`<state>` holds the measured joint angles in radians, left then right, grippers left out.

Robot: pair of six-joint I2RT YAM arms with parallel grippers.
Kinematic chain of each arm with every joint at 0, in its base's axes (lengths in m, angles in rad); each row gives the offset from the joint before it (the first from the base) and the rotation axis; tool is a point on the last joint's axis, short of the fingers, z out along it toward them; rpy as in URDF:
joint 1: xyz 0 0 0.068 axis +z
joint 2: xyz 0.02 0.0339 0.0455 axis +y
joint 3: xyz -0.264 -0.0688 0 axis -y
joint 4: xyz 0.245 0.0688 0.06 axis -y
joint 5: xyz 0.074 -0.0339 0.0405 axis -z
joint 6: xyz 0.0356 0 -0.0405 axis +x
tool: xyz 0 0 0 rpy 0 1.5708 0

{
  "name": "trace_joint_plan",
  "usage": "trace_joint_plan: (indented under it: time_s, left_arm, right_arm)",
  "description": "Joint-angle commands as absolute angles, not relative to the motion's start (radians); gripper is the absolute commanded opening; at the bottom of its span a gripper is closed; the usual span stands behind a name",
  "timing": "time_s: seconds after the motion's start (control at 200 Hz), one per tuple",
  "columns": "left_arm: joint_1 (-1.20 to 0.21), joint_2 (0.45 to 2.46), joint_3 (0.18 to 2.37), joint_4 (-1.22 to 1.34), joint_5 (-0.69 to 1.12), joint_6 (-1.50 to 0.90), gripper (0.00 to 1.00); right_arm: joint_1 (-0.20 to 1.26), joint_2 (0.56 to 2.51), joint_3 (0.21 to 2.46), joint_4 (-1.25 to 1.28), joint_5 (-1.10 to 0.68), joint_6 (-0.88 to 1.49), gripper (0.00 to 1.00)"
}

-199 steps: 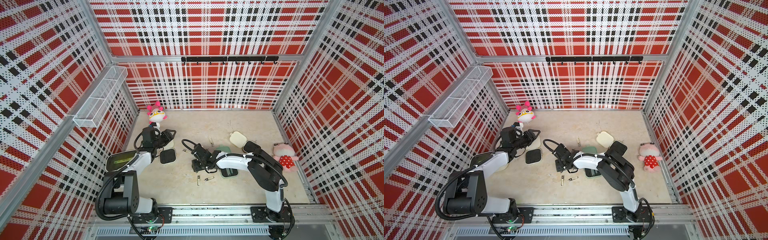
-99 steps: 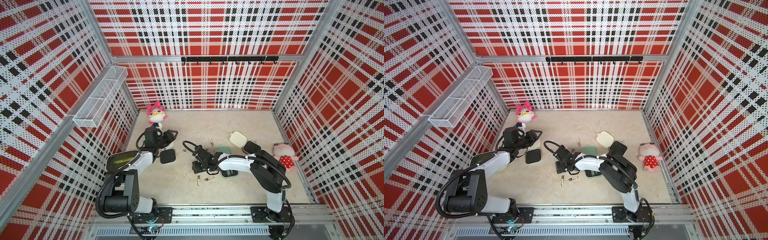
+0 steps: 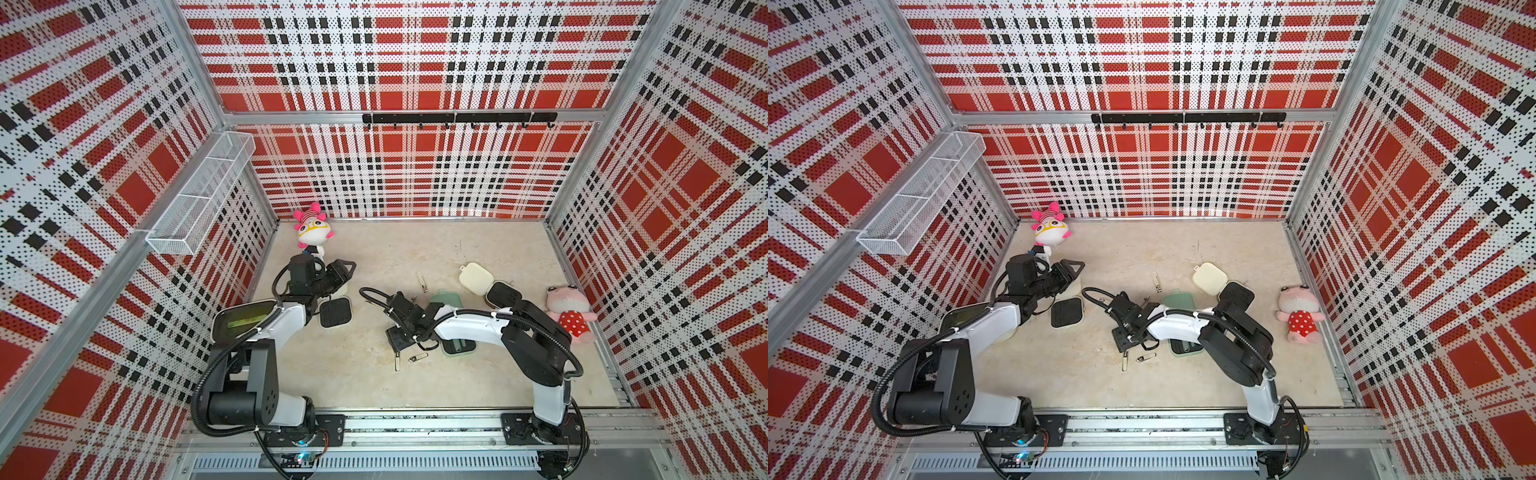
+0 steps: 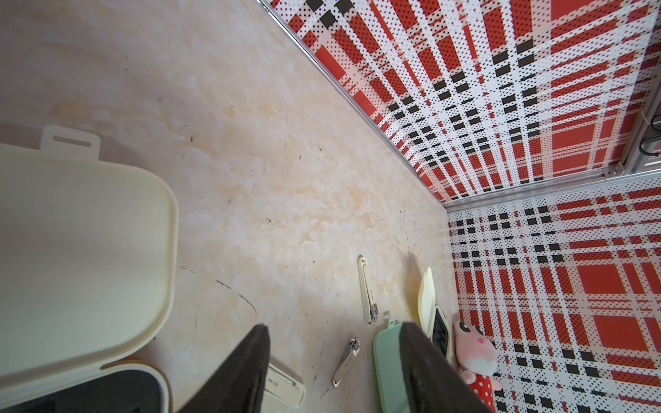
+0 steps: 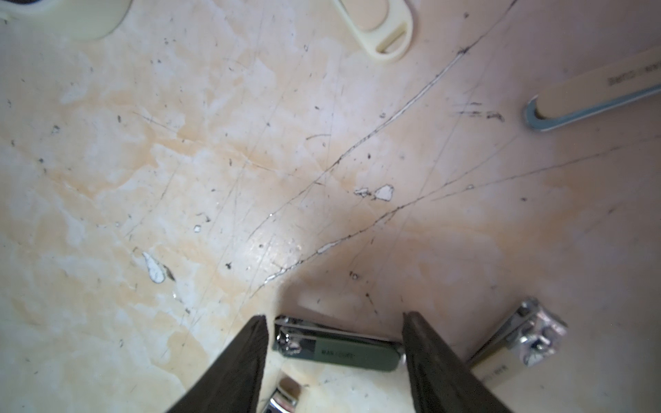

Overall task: Organize nail clipper sets
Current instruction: Adjust the nail clipper at the center of the board.

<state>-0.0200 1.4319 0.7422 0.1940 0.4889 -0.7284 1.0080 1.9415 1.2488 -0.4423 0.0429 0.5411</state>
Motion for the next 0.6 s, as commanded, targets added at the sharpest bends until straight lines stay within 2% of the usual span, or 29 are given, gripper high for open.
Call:
trace_joint_plan:
  time_s: [0.0,0.336,0.596]
  left_arm:
    - [-0.029,1.434,0.747,0.214,0.488,-0.726,0.62]
    - [-0.030,1.433,0.746,0.217,0.491,-0.726,0.62]
    - [-0.031,1.434,0.742,0.220,0.491,-0.727,0.62]
  right_arm:
    - [1.020,1.961,1.271,-0.489,0.052,0.488,0.65]
    - [1.037,2.012,1.337,-0.566,0.102,0.462,0.59]
    - [1.040,2.005,1.331,-0.562,0.108,0.450,0.63]
